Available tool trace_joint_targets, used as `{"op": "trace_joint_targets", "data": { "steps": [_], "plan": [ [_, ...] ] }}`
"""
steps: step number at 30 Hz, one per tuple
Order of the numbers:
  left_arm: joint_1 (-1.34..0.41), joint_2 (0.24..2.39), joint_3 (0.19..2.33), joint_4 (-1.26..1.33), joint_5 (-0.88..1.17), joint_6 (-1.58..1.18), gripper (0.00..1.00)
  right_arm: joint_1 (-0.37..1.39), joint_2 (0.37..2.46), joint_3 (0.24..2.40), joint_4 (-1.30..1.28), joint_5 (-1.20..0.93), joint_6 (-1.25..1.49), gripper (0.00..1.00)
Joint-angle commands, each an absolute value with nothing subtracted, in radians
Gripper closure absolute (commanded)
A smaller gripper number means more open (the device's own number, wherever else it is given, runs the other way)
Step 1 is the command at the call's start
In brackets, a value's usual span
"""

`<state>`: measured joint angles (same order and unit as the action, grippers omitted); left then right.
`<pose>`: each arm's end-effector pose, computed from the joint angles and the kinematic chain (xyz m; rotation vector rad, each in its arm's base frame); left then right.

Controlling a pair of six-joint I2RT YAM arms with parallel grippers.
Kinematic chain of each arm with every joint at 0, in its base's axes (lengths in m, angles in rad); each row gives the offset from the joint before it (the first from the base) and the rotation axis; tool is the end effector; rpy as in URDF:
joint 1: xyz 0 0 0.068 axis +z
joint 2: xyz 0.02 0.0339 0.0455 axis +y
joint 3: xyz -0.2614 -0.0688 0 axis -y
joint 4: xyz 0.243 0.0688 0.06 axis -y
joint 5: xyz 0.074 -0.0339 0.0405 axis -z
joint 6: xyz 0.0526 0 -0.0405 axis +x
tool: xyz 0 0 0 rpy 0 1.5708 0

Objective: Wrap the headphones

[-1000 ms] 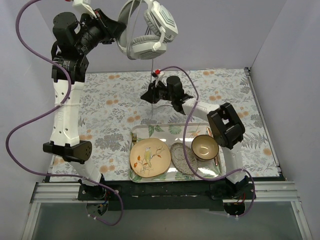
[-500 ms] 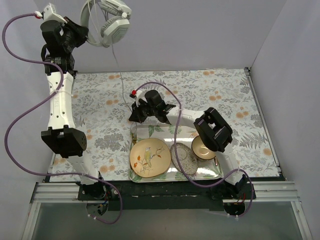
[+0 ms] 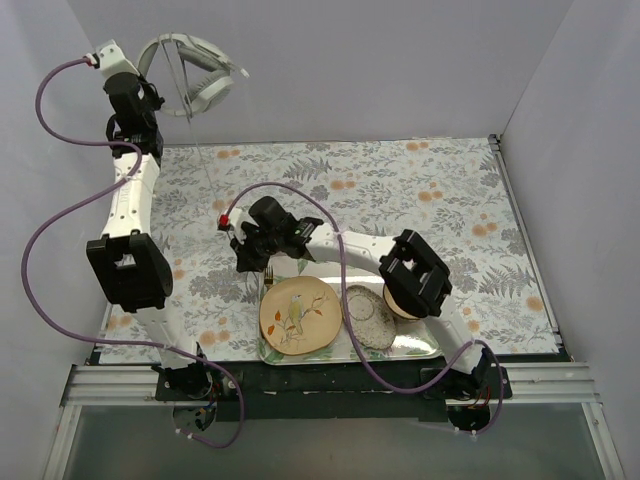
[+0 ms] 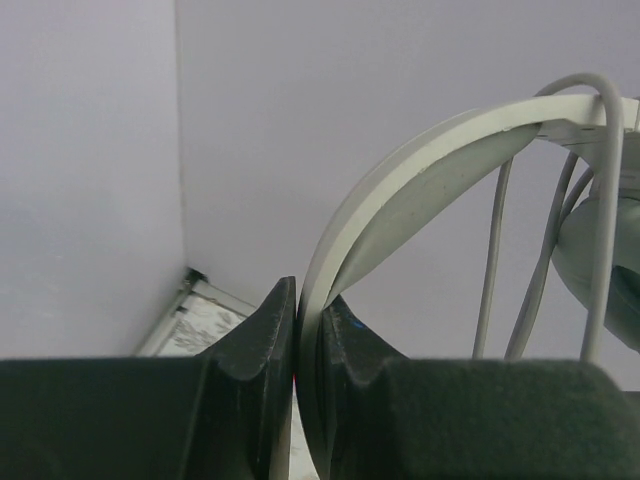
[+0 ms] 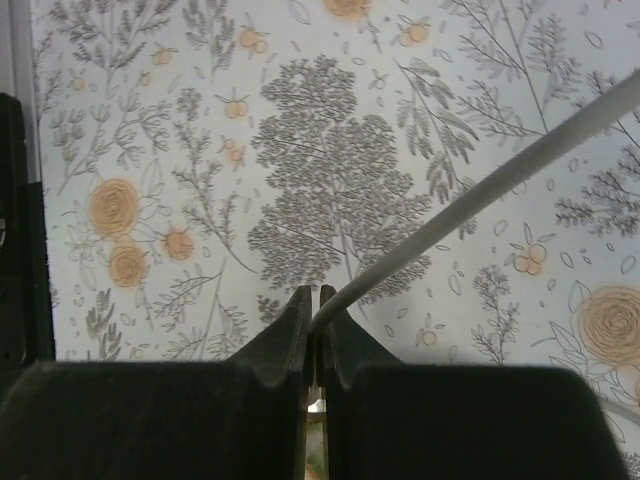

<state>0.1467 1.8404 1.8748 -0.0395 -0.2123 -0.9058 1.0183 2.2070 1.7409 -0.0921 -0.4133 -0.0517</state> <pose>0.4493 0.0776 0.4331 -0.9402 1.2845 -0.4269 0.2565 0.4563 0.2034 -1.3607 1.7872 0.9891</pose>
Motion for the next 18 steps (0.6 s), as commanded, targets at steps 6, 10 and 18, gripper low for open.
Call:
{"op": "trace_joint_targets", "data": {
  "steps": [6,10,18],
  "plan": [
    [0.118,1.845,1.609,0.605,-0.428,-0.413,1.0,1.104,1.982,1.898,-0.462,-0.338,-0.248,0.99],
    [0.092,1.806,1.432,0.75,-0.286,-0.223,1.0,1.077,1.89,1.893,-0.489,-0.183,-0.272,0.99],
    [0.014,1.692,1.111,0.782,-0.059,0.059,1.0,0.927,1.787,1.954,-0.509,-0.006,-0.296,0.99]
  ]
}}
